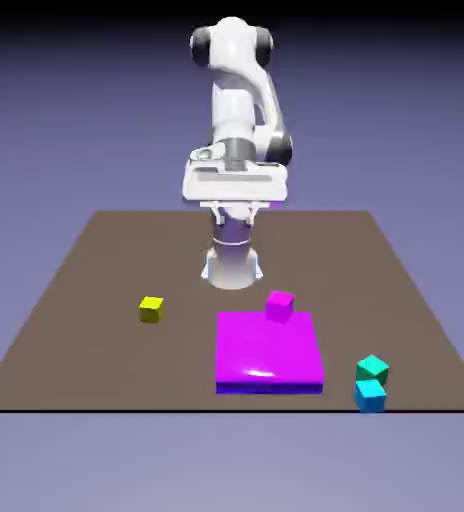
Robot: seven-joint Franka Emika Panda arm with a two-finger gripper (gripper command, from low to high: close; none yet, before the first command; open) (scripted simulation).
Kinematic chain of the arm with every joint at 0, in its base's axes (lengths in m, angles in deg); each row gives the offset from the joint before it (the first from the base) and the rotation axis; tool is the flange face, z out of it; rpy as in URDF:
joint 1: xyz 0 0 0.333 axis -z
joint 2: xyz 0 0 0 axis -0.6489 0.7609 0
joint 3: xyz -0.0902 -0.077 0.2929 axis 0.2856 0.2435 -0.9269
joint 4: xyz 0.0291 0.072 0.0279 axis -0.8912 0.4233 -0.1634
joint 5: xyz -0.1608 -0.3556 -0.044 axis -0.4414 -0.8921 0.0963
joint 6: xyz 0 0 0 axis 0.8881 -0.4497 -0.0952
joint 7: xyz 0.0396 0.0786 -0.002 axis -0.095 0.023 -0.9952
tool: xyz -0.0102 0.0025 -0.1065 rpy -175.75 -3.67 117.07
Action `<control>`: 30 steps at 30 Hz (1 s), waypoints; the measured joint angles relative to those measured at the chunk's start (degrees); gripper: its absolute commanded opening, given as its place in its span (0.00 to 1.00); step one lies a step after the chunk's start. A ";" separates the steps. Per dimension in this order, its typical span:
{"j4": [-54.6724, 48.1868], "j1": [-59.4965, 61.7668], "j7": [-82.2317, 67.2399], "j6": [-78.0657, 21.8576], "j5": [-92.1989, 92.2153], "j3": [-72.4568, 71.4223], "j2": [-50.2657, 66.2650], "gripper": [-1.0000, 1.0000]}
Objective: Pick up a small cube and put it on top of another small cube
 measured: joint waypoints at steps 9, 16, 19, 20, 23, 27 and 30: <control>-10.08 5.90 22.27 -7.95 -3.11 -12.65 18.69 0.50; -17.92 10.31 39.59 -14.13 -5.54 -22.48 33.22 0.50; -21.28 12.46 47.01 -16.78 -6.57 -26.70 39.45 0.50; -22.40 13.11 49.49 -17.66 -6.92 -28.10 41.53 0.50; -25.76 15.07 56.91 -20.31 -7.96 -32.32 47.76 0.50; -30.24 17.70 66.81 -23.84 -9.34 -37.94 56.06 0.50; -33.60 19.66 74.23 -26.49 -10.38 -42.15 62.29 0.50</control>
